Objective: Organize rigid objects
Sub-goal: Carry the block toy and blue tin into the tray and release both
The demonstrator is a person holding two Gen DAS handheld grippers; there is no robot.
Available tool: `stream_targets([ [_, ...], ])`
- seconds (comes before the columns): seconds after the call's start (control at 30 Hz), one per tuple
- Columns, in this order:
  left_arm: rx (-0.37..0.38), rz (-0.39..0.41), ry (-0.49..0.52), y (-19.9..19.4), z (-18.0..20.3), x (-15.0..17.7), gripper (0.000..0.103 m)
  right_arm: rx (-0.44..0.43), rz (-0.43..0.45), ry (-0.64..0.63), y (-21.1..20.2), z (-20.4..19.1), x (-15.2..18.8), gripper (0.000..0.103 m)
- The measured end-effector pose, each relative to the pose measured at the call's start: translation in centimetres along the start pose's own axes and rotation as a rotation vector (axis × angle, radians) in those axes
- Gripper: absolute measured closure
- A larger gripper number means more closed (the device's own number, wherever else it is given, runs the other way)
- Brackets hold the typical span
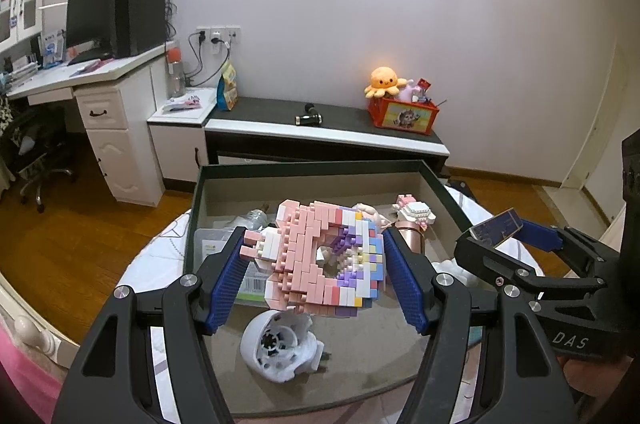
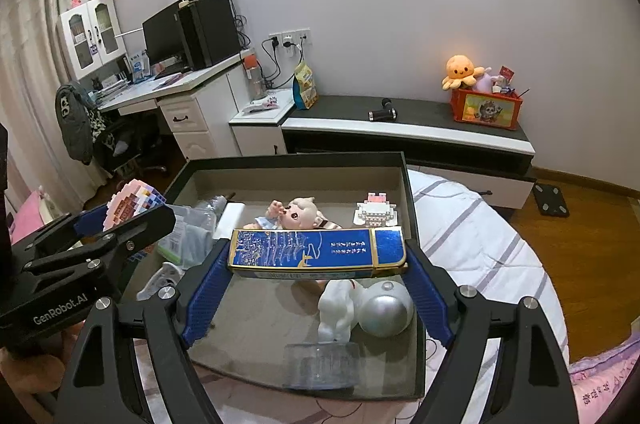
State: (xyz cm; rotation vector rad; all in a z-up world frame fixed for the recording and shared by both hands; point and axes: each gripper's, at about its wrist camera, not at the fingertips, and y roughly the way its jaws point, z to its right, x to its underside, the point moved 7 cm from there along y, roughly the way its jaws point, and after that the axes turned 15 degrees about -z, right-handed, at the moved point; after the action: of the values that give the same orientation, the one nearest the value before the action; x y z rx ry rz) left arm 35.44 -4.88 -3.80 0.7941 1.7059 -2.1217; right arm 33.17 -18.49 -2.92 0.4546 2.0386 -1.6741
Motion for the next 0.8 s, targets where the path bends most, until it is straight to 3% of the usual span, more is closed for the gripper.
stream_targets([
  [0.13, -0.018, -0.017, 0.012, 0.9, 0.4, 0.0, 0.032, -0.010, -0.005, 0.005, 0.8, 0.4, 0.0, 0.018],
  [0.23, -0.059, -0.008, 0.011, 1.0, 0.2, -0.2, 0.020, -0.016, -0.013, 0.008, 1.1, 0.7, 0.1, 0.016],
  [0.3, -0.073, 0.004, 0.002, 0.7, -0.2, -0.2, 0.010, -0.013, -0.011, 0.014, 0.9, 0.7, 0.2, 0.010],
  [0.33, -0.079, 0.012, -0.007, 0.4, -0.5, -0.1, 0.008, -0.002, -0.006, 0.024, 0.8, 0.9, 0.3, 0.001],
  [0.4, -0.082, 0.033, -0.021, -0.4, -0.9, 0.1, 0.001, 0.005, 0.004, 0.037, 0.4, 1.1, 0.4, 0.000],
  [0.8, -0.123, 0.125, -0.032, -7.2, -1.9, 3.0, 0.000, 0.012, 0.067, 0.084, -4.6, 0.3, 2.6, 0.000],
])
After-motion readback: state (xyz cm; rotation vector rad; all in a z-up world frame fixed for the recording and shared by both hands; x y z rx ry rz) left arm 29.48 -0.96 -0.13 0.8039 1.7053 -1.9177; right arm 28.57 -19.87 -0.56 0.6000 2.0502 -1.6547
